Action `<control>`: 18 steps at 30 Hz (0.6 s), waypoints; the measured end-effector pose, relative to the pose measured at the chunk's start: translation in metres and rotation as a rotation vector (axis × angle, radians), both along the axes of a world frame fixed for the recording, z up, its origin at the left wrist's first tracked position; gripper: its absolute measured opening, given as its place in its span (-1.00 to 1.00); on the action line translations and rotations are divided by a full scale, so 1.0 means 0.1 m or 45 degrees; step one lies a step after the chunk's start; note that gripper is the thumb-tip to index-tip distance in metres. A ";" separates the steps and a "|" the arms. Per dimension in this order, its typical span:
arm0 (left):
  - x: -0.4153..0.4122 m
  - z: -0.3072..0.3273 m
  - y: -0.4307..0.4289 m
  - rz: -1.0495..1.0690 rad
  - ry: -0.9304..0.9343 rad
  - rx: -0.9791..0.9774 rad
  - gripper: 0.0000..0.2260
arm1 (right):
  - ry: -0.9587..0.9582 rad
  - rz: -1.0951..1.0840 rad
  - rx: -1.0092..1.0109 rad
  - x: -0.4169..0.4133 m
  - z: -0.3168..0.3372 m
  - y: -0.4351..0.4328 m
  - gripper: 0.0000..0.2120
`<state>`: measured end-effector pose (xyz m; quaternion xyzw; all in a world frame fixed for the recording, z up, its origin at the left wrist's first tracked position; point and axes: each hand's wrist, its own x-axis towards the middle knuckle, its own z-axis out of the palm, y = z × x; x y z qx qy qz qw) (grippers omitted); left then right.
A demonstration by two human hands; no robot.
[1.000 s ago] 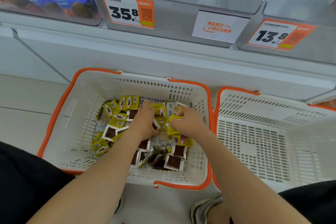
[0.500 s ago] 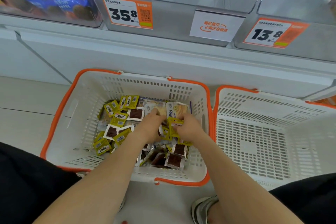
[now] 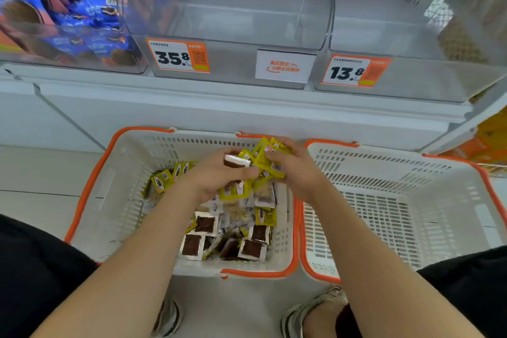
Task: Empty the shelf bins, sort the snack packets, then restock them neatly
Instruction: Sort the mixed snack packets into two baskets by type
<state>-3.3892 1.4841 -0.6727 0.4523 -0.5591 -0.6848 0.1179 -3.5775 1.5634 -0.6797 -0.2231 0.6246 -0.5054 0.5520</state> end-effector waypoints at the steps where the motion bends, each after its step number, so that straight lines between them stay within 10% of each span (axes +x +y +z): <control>1: -0.13 0.07 0.09 0.069 0.017 0.012 -0.48 | 0.009 -0.020 -0.032 -0.08 0.09 0.07 -0.64; 9: -1.15 0.40 1.23 -0.250 -0.057 -0.054 -0.25 | 0.401 -0.455 0.253 -0.78 0.20 0.92 -0.51; 14: -1.07 0.12 1.30 -0.298 -0.248 -0.762 -0.67 | 1.000 0.121 0.906 -0.92 0.11 1.21 -0.41; 18: -0.61 -0.38 0.95 -0.094 -0.510 -0.800 -0.84 | 1.383 0.088 0.412 -0.55 0.06 0.93 -0.76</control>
